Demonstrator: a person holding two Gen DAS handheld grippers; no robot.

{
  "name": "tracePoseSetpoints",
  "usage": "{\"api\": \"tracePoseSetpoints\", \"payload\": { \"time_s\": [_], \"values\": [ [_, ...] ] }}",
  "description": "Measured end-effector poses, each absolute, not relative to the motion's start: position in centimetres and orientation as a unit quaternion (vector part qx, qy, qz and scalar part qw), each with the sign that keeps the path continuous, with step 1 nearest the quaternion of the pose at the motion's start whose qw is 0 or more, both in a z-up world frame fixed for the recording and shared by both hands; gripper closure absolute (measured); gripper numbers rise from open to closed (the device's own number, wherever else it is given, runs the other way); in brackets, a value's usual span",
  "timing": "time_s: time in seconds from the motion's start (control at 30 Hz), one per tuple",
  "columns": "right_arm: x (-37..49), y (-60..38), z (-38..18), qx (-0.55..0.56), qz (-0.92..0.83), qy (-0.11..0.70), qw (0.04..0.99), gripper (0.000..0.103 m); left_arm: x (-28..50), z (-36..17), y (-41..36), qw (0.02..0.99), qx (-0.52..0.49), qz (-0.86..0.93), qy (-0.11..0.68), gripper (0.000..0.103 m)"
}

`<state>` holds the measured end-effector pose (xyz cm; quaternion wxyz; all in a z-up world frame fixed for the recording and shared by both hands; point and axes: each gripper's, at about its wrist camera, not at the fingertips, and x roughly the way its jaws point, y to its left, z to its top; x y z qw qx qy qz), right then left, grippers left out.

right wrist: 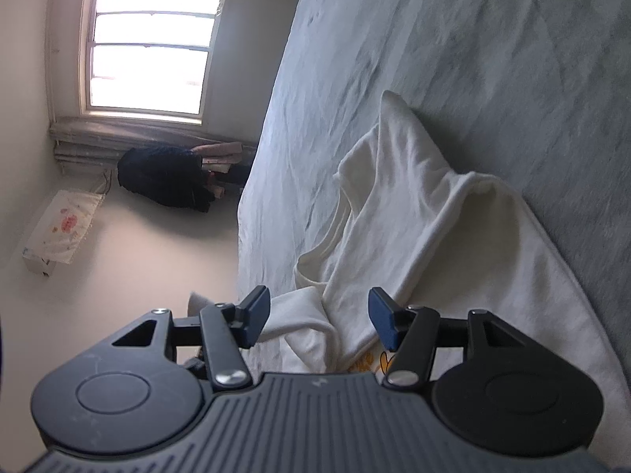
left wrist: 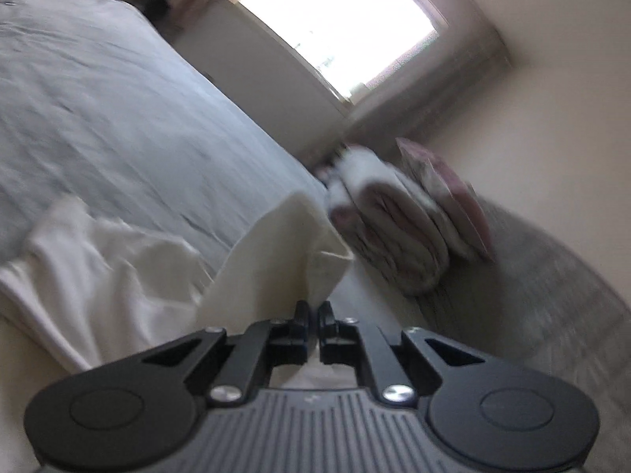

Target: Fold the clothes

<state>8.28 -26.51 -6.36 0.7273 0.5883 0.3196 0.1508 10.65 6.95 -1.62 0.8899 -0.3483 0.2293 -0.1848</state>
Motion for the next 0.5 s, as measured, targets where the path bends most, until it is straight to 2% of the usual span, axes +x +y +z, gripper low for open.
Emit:
{"api": "tracePoseSetpoints", "payload": {
  "time_s": [0.13,0.27,0.33,0.5],
  "values": [
    [8.6,-27.0,-7.1,0.608,0.145,0.312,0.715,0.043,11.0,-2.8,4.7,0.879,-0.312,-0.234,0.276,0.098],
    [8.8,-27.3,-7.9,0.621,0.133,0.31,0.708,0.043,12.1,-4.0,3.7,0.853,-0.299,-0.269,0.332,0.092],
    [8.8,-27.4,-8.2,0.623,0.126,0.311,0.707,0.043,12.2,-3.9,4.3,0.852,-0.305,-0.265,0.332,0.075],
    [8.5,-27.9,-7.6,0.623,0.122,0.3,0.712,0.043,12.2,-2.6,6.7,0.852,-0.311,-0.268,0.324,0.063]
  ]
}}
